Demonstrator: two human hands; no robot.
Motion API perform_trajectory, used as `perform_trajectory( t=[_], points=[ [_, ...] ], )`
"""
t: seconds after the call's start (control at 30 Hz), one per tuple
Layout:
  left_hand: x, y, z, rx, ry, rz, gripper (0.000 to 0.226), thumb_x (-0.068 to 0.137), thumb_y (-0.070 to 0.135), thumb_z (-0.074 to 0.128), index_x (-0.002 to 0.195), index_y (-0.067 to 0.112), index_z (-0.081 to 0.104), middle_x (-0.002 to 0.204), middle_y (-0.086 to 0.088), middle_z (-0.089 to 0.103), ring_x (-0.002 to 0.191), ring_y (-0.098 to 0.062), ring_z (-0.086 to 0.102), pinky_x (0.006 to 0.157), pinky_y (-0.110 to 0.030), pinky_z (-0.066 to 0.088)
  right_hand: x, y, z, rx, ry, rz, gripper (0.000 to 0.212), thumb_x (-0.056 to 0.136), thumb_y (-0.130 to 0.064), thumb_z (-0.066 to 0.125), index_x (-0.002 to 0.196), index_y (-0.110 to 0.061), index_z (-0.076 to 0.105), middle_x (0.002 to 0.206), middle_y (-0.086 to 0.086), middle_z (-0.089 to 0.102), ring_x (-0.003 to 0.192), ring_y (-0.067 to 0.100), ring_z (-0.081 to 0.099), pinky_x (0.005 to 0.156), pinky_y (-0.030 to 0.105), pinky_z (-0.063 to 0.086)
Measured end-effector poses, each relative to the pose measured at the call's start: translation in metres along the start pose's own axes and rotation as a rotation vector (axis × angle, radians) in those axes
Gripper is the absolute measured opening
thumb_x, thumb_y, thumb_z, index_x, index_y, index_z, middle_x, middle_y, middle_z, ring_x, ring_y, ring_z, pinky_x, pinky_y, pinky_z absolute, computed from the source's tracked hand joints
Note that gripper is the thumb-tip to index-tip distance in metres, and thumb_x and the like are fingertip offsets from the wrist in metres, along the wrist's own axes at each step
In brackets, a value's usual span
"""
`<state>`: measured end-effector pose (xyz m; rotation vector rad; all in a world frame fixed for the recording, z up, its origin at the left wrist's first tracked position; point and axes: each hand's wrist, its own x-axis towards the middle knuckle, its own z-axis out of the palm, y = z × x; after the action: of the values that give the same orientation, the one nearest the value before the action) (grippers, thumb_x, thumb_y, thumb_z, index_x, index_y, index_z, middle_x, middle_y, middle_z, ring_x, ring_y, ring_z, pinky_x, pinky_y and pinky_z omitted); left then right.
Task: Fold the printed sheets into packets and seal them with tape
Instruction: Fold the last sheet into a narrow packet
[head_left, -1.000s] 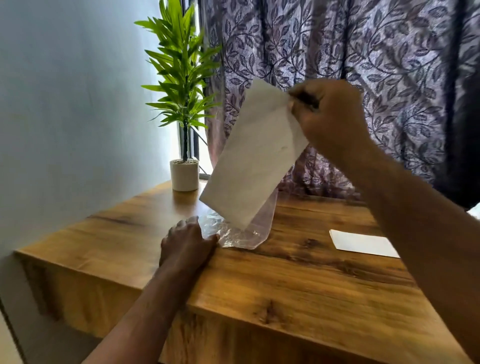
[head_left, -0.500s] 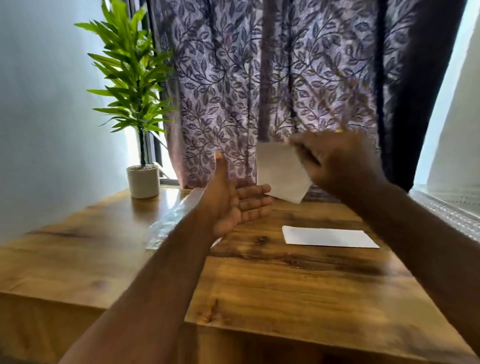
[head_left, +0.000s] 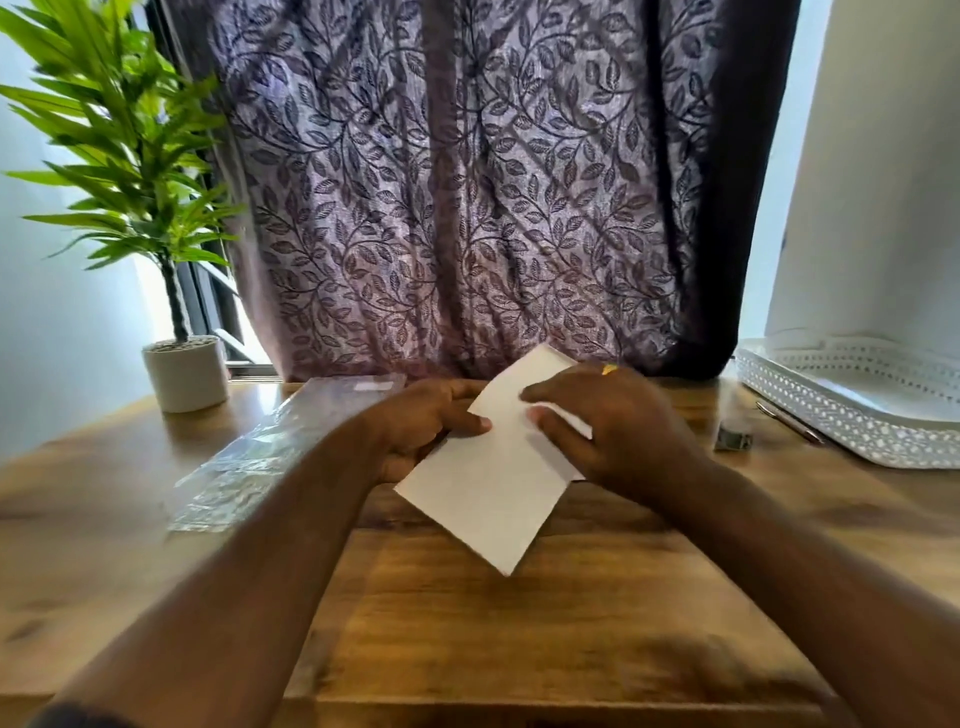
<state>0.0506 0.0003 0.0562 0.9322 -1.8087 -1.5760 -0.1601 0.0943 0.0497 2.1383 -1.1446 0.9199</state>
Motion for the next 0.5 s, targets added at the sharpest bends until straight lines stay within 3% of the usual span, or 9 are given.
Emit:
perform_trajectory(
  t=[0.1,0.17,0.27,0.37,0.5],
  points=[
    [0.006,-0.001,0.002,0.078,-0.049,0.018,0.044,0.091,-0.011,0.055,0.127,0.013,0.062,0.121,-0.016,0.07,0.105,-0.039,0.066,0.097,-0.056,0.051,-0.01,0.035,0.015,0.002,0.054,0.251,0.034,0.089,-0.025,0.066,0.122,-0.017,0.067,0.118,0.001,0.072,0.108,0.026,0.067,0.094,0.037,0.051],
    [0.011,0.001,0.002,0.123,-0.114,0.008,0.048,0.09,-0.013,0.054,0.126,0.017,0.064,0.123,-0.013,0.07,0.112,-0.039,0.066,0.1,-0.055,0.05,-0.015,0.049,0.018,0.165,0.017,0.544,0.047,0.088,-0.025,0.073,0.132,-0.018,0.06,0.121,-0.002,0.066,0.112,0.019,0.061,0.093,0.031,0.043],
    [0.019,0.003,0.0,0.236,-0.204,-0.017,0.048,0.091,-0.009,0.056,0.128,0.022,0.064,0.125,-0.009,0.07,0.115,-0.035,0.066,0.099,-0.052,0.051,-0.018,0.068,0.024,0.445,-0.125,0.93,0.056,0.086,-0.033,0.077,0.136,-0.017,0.056,0.109,-0.006,0.06,0.102,0.015,0.059,0.086,0.031,0.045],
    [0.03,0.005,-0.003,0.403,-0.177,0.003,0.036,0.093,0.005,0.063,0.126,0.021,0.066,0.121,-0.004,0.072,0.11,-0.029,0.069,0.096,-0.048,0.055,-0.023,0.084,0.028,0.42,-0.241,0.988,0.046,0.087,-0.033,0.076,0.127,-0.014,0.064,0.105,-0.001,0.066,0.098,0.02,0.065,0.089,0.041,0.055],
    [0.05,0.0,-0.008,0.875,0.014,0.132,0.023,0.093,0.026,0.068,0.115,0.022,0.072,0.104,0.007,0.073,0.091,-0.011,0.069,0.082,-0.028,0.053,-0.025,0.098,0.025,0.492,-0.273,0.978,0.022,0.093,-0.012,0.067,0.114,-0.01,0.071,0.101,0.006,0.074,0.089,0.023,0.072,0.08,0.041,0.061]
  ],
)
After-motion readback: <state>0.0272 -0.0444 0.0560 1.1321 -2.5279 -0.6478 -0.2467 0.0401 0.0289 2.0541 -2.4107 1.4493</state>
